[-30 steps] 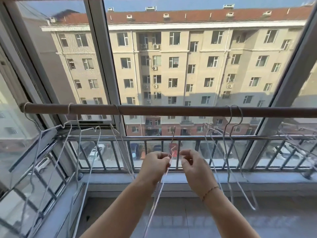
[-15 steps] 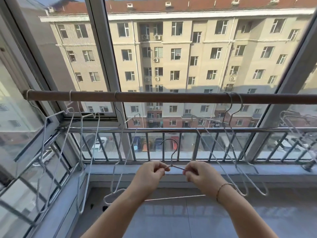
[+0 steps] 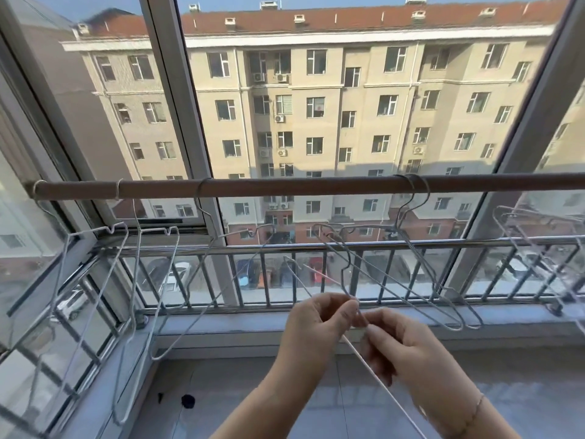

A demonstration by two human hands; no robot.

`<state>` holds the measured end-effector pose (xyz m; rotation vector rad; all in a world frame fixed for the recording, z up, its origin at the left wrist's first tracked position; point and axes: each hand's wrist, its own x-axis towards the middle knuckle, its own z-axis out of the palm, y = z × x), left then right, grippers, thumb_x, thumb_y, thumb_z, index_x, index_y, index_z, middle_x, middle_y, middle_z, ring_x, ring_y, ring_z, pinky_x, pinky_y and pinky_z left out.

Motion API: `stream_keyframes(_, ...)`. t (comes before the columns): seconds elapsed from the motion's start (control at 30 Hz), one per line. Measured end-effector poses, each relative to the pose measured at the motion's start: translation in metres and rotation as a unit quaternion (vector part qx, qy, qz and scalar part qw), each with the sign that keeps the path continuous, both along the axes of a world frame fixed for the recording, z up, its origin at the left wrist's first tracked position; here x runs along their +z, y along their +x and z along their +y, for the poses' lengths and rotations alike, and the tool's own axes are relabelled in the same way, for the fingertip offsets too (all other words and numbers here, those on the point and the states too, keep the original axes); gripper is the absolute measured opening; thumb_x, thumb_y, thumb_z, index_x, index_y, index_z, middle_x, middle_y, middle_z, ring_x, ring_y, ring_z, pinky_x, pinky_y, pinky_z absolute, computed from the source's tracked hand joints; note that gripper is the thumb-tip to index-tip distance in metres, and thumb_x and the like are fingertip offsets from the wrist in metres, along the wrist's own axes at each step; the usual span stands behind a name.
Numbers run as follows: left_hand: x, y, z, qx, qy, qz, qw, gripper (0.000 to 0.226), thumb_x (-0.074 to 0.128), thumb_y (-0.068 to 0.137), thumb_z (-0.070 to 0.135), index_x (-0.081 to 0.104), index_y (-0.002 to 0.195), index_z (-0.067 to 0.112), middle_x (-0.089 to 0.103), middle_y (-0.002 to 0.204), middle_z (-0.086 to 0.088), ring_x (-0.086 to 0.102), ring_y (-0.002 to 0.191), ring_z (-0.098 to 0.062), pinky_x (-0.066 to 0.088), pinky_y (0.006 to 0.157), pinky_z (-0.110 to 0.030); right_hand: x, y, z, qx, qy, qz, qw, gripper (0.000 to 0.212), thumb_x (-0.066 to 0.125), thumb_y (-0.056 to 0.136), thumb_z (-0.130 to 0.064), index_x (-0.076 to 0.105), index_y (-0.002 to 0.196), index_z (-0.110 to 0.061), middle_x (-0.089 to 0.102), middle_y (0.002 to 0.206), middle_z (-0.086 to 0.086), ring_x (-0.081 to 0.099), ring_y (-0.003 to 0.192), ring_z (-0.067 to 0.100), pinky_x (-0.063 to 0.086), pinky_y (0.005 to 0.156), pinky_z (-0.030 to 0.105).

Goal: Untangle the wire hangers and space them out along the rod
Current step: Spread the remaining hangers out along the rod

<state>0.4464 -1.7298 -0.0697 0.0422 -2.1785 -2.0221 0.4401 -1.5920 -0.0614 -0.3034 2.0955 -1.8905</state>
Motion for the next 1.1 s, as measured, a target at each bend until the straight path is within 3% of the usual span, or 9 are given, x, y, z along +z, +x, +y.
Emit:
stream_keyframes(0.2, 0.046, -0.030, 0.020, -0.001, -0.018, 0.052, 0.998, 0.020, 0.063, 0.085, 0.028, 0.070, 0.073, 0.014, 0.069, 0.069, 0.002, 0.062, 0.067, -0.014, 0.054, 0.072, -0.038, 0.046, -0.020, 0.006, -0.049, -0.120, 0.005, 0.991, 0.017, 0.043, 0.092, -0.001, 0.060, 0.091, -0.001, 0.054, 0.050, 0.006, 0.039, 0.035, 0.010, 0.031, 0.031, 0.017)
stream_keyframes(0.37, 0.064, -0.063, 0.028, 0.009, -0.012, 0.031, 0.999, 0.018, 0.064, 0.084, 0.028, 0.071, 0.072, 0.017, 0.068, 0.065, 0.006, 0.061, 0.066, -0.010, 0.054, 0.085, -0.045, 0.063, -0.050, 0.010, -0.058, -0.127, -0.008, 0.990, 0.018, 0.042, 0.092, -0.001, 0.060, 0.090, 0.000, 0.055, 0.050, 0.005, 0.043, 0.036, 0.010, 0.036, 0.033, 0.016)
stream_keyframes(0.53, 0.054, -0.089, 0.037, 0.023, -0.015, -0.024, 0.999, 0.023, 0.063, 0.083, 0.028, 0.070, 0.062, 0.021, 0.066, 0.057, 0.006, 0.060, 0.062, -0.018, 0.053, 0.085, -0.052, 0.055, -0.071, 0.010, -0.077, -0.115, -0.042, 0.990, 0.022, 0.041, 0.093, -0.001, 0.060, 0.082, -0.004, 0.056, 0.048, 0.005, 0.043, 0.038, 0.012, 0.035, 0.037, 0.019)
stream_keyframes(0.63, 0.044, -0.095, 0.040, 0.024, -0.033, -0.037, 0.998, 0.024, 0.062, 0.082, 0.027, 0.070, 0.062, 0.018, 0.063, 0.055, 0.001, 0.056, 0.058, -0.021, 0.052, 0.078, -0.050, 0.047, -0.074, 0.011, -0.088, -0.102, -0.045, 0.990, 0.024, 0.041, 0.092, 0.000, 0.059, 0.078, -0.005, 0.055, 0.048, 0.006, 0.042, 0.039, 0.013, 0.032, 0.036, 0.019)
stream_keyframes(0.77, 0.038, -0.094, 0.043, 0.023, -0.034, -0.034, 0.999, 0.019, 0.061, 0.086, 0.020, 0.071, 0.080, 0.006, 0.060, 0.057, -0.001, 0.052, 0.056, -0.016, 0.046, 0.068, -0.036, 0.040, -0.073, 0.015, -0.081, -0.096, -0.045, 0.991, 0.024, 0.042, 0.093, -0.001, 0.059, 0.077, -0.006, 0.057, 0.047, 0.005, 0.045, 0.035, 0.010, 0.034, 0.033, 0.017)
stream_keyframes(0.87, 0.039, -0.086, 0.040, 0.042, -0.024, -0.032, 0.998, 0.014, 0.061, 0.087, 0.018, 0.071, 0.085, 0.008, 0.066, 0.072, -0.006, 0.057, 0.067, -0.018, 0.052, 0.077, -0.040, 0.039, -0.072, 0.019, -0.059, -0.064, -0.034, 0.996, 0.018, 0.043, 0.093, -0.003, 0.060, 0.087, -0.007, 0.063, 0.061, 0.008, 0.054, 0.046, 0.011, 0.044, 0.044, 0.020)
stream_keyframes(0.97, 0.041, -0.068, 0.026, 0.080, -0.028, -0.006, 0.996, 0.013, 0.060, 0.088, 0.019, 0.070, 0.093, 0.012, 0.067, 0.080, -0.003, 0.059, 0.072, -0.015, 0.052, 0.079, -0.034, 0.038, -0.064, 0.023, -0.041, 0.013, 0.017, 0.999, 0.013, 0.046, 0.092, -0.004, 0.054, 0.100, -0.012, 0.066, 0.088, 0.010, 0.062, 0.075, 0.018, 0.053, 0.070, 0.033)
stream_keyframes(1.03, 0.041, -0.051, 0.012, 0.114, -0.026, 0.009, 0.993, 0.014, 0.058, 0.089, 0.020, 0.069, 0.097, 0.015, 0.068, 0.078, 0.002, 0.060, 0.072, -0.010, 0.051, 0.074, -0.025, 0.034, -0.057, 0.027, -0.024, 0.081, 0.071, 0.994, 0.024, 0.049, 0.091, -0.008, 0.047, 0.113, -0.016, 0.062, 0.098, 0.004, 0.060, 0.086, 0.019, 0.052, 0.077, 0.035)
stream_keyframes(1.1, 0.042, -0.031, -0.008, 0.159, -0.023, 0.022, 0.987, 0.012, 0.058, 0.089, 0.022, 0.069, 0.095, 0.021, 0.069, 0.080, 0.004, 0.063, 0.075, -0.010, 0.052, 0.076, -0.025, 0.030, -0.049, 0.030, -0.027, 0.134, 0.122, 0.983, 0.035, 0.053, 0.090, -0.016, 0.044, 0.124, -0.018, 0.058, 0.107, -0.002, 0.058, 0.098, 0.017, 0.050, 0.085, 0.032)
